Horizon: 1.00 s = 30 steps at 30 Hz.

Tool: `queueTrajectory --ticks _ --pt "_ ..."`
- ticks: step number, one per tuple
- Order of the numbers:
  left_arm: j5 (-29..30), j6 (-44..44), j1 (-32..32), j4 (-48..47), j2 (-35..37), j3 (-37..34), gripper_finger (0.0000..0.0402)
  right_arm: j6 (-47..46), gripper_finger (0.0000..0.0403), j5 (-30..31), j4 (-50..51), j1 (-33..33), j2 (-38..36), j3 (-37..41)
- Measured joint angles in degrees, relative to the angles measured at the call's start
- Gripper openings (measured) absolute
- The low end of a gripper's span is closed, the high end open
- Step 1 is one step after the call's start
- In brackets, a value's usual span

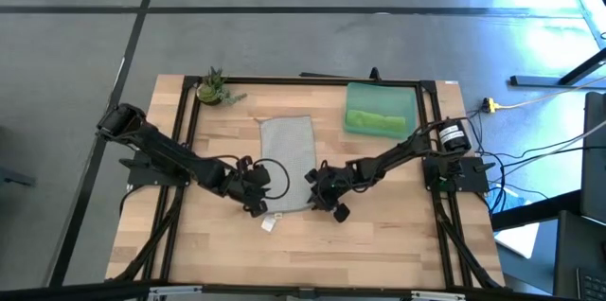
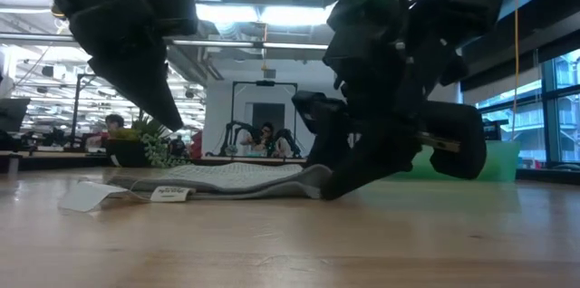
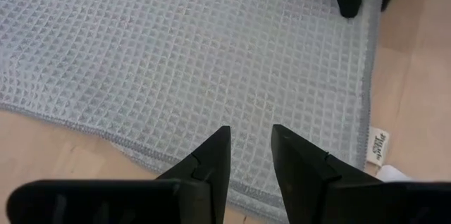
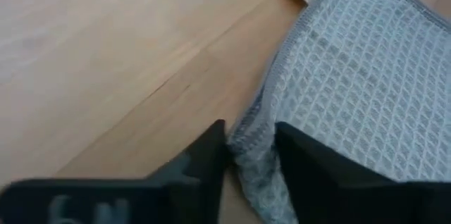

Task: Roll microfiber towels into tight, uniform cylinder then place into a basket
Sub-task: Fold the gray kitchen towel

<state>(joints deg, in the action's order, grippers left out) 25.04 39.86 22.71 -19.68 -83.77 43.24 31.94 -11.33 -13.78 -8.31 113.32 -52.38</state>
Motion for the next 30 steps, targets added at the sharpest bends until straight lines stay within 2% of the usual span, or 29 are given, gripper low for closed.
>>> queueTrajectory --ticks 5,6,12,24,30 --pt "0.0 0.0 1.1 0.0 0.0 0.0 0.0100 0.6 0.0024 3.1 -1.2 0.0 0.2 -0.1" --pt "0.0 0.0 1.3 0.0 0.0 0.0 0.0100 0.9 0.0015 3.7 -1.3 0.0 0.1 -0.4" --pt "0.2 0.6 3.5 -0.2 0.6 0.1 0.0100 0.5 0.0013 6.6 0.9 1.9 -2.6 -1.7" --pt "3.6 2.0 5.9 -1.6 6.6 0.1 0.0100 -7.5 0.0006 5.3 0.1 12.1 -5.7 -7.6" --pt "4.0 2.0 6.0 -2.0 8.9 0.1 0.0100 -7.9 0.0006 9.6 -0.1 17.6 -5.7 -9.7"
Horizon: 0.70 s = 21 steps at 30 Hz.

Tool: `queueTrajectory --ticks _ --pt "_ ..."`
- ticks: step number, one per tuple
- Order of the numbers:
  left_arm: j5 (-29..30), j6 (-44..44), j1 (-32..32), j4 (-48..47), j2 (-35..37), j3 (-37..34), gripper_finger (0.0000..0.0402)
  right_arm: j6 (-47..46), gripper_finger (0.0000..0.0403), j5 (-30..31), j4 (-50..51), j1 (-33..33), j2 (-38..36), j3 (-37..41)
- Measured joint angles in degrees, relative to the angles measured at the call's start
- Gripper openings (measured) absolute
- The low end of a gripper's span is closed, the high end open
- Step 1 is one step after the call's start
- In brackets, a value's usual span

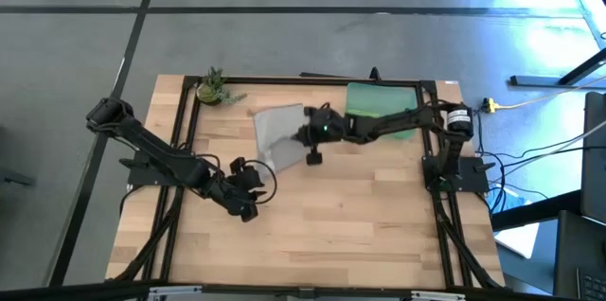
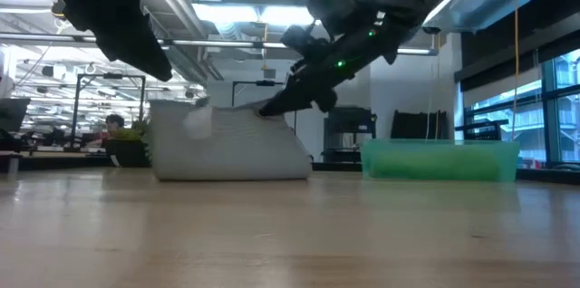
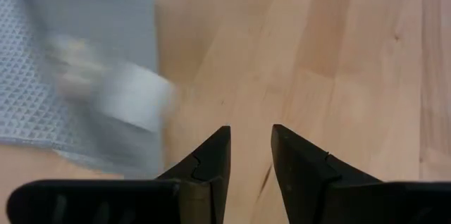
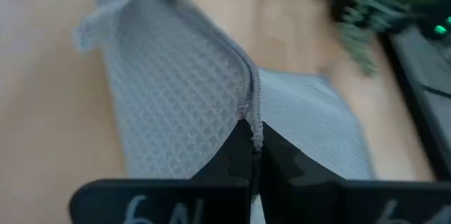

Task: Roll microfiber towels into tight, uniform cylinder then place into a basket
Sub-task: Fold the gray kitchen towel

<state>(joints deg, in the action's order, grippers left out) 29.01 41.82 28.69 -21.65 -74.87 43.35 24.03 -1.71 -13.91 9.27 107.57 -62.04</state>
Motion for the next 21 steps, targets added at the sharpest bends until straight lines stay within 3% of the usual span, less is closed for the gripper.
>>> queueTrajectory --ticks 9,21 --pt "0.5 0.0 -0.1 -0.3 0.2 0.0 0.0100 -1.5 0.0006 -0.7 -4.4 7.2 3.0 -0.2" --pt "1.5 0.2 -0.2 -0.2 0.2 0.0 0.0100 -6.7 0.0006 2.7 -9.6 9.6 5.4 -0.2"
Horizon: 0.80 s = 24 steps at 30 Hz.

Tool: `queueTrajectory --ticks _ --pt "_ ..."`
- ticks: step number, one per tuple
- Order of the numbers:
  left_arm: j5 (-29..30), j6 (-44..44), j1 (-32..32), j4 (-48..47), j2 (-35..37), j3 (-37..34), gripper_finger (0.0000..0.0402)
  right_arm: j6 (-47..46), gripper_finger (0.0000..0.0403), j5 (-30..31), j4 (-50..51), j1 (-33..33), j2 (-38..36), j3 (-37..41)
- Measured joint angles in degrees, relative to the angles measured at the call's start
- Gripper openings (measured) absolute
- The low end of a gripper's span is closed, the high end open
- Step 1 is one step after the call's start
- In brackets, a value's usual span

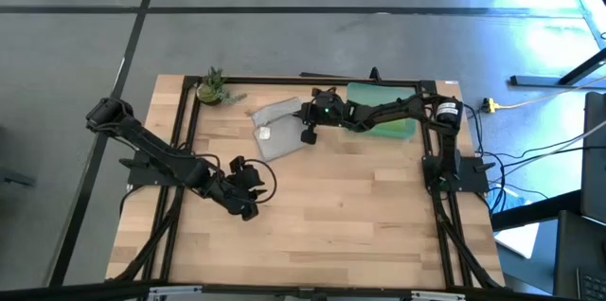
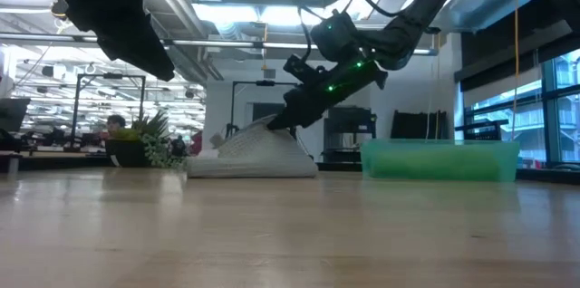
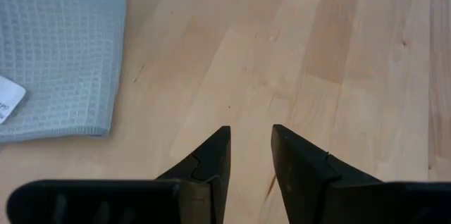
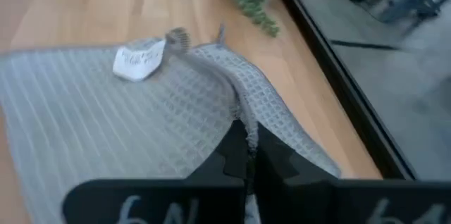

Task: Roll microfiber towels into tight, uniform cylinder then place into a basket
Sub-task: Fold the gray kitchen towel

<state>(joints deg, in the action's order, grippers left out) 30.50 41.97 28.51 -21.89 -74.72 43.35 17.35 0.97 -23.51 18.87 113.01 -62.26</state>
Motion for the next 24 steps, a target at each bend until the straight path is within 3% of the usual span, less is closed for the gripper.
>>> queueTrajectory --ticks 8,13,24 --pt "0.0 0.0 0.0 0.0 0.0 0.0 0.0100 -3.6 0.0011 1.0 2.0 0.7 0.0 0.0" --pt "0.0 0.0 0.0 0.0 0.0 0.0 0.0100 -6.5 0.0057 1.3 2.1 0.8 0.0 0.0" --pt "0.3 0.0 -1.5 -0.1 0.0 0.0 0.0100 -5.0 0.0172 7.7 3.1 0.8 -0.3 -0.3"
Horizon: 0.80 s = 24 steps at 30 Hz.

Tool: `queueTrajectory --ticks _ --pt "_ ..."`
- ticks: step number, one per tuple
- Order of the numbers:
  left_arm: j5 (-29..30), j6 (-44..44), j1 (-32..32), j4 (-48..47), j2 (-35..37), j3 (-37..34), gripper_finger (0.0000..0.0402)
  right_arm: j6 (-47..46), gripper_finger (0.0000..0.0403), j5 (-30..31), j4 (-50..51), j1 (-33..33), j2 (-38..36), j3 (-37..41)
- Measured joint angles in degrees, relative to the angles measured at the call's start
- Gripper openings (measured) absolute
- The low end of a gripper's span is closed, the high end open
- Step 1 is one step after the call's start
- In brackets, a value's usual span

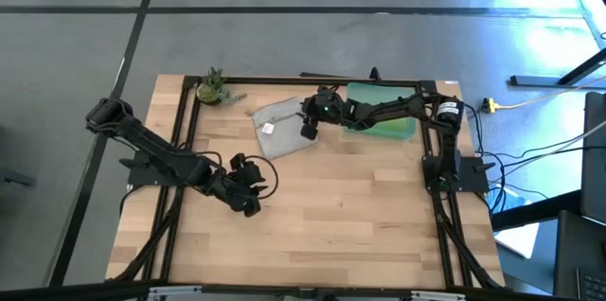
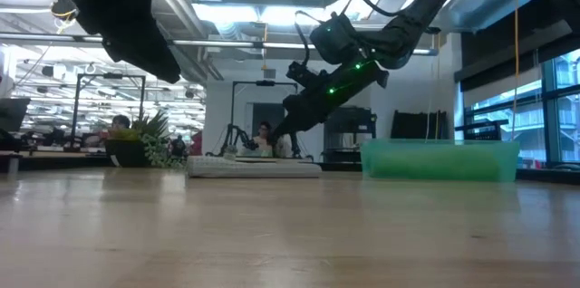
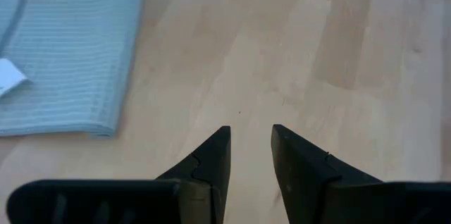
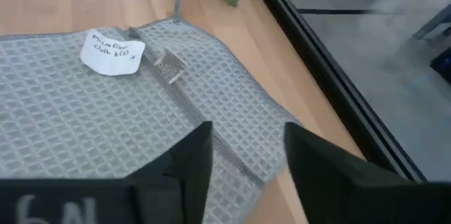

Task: Roll microfiber towels into tight, uniform cylinder then place into a basket
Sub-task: Fold the gray kitchen towel, then roll the gray kitchen towel

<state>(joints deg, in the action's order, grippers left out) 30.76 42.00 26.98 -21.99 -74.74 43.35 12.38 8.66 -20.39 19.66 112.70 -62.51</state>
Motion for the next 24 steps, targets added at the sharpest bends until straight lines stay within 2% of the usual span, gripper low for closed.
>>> queueTrajectory --ticks 5,8,11,15,19,24 --pt "1.3 -0.1 -4.5 -0.2 -0.1 0.0 0.0100 -0.2 0.0221 -0.5 11.8 0.0 -1.9 -4.7" --pt "3.1 -0.1 -8.6 -0.6 -1.0 -0.1 0.0100 -0.3 0.0234 -4.1 23.9 -0.1 -2.2 -8.8" --pt "1.3 -0.3 -13.8 -0.5 -2.3 -0.1 0.0100 -0.3 0.0238 -9.4 32.0 -0.1 -2.2 -11.0" --pt "-1.1 -2.5 -20.1 -0.7 -5.7 -0.1 0.0100 -0.3 0.0238 -14.7 35.1 -0.1 -2.2 -10.1" --pt "-3.3 -5.8 -24.7 0.7 -10.9 -0.1 0.0100 -0.5 0.0238 -14.8 33.3 -0.2 -2.2 -7.0" --pt "-4.3 -8.2 -27.3 4.1 -17.4 -0.1 0.0100 -2.3 0.0239 -14.8 29.9 -0.5 -2.1 -3.2"
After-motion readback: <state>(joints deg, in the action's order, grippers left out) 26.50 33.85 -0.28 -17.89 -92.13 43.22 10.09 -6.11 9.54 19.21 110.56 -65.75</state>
